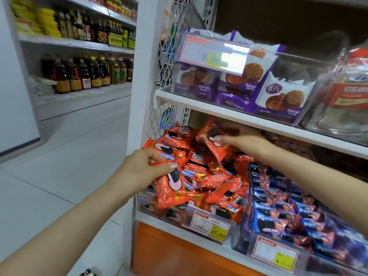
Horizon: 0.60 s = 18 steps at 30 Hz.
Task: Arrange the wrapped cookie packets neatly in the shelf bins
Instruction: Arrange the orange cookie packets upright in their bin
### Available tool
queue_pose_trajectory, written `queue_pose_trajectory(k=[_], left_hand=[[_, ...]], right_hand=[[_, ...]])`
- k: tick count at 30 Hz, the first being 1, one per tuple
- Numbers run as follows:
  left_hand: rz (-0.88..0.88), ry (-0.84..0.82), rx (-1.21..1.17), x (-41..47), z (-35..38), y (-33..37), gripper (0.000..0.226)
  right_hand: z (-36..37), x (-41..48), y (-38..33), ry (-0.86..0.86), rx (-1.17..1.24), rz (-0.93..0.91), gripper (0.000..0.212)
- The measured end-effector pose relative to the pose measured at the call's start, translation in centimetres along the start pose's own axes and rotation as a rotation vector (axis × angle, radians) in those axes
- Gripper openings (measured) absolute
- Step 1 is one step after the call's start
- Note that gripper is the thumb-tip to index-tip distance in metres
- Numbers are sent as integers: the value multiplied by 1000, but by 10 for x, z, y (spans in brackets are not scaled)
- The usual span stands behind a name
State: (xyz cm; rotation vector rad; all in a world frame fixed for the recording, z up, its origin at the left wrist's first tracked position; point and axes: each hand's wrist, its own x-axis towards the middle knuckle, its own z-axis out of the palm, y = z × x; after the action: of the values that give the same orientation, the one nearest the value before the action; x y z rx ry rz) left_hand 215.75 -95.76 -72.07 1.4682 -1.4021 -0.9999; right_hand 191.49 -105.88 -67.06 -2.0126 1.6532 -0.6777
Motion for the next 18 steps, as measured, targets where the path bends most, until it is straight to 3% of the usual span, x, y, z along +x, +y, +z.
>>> queue_pose_trajectory(k=[5, 11, 18], left_hand=[[-1, 16, -26, -2, 1, 1, 18], [7, 9, -35, 0, 7, 6, 14], [3, 8, -25, 2, 15, 12, 13]], right_hand=[[-19, -75, 17, 113, -9, -198, 29], [-42, -94, 62, 268, 78, -63, 26], [-21, -78, 54, 186, 79, -90, 16]])
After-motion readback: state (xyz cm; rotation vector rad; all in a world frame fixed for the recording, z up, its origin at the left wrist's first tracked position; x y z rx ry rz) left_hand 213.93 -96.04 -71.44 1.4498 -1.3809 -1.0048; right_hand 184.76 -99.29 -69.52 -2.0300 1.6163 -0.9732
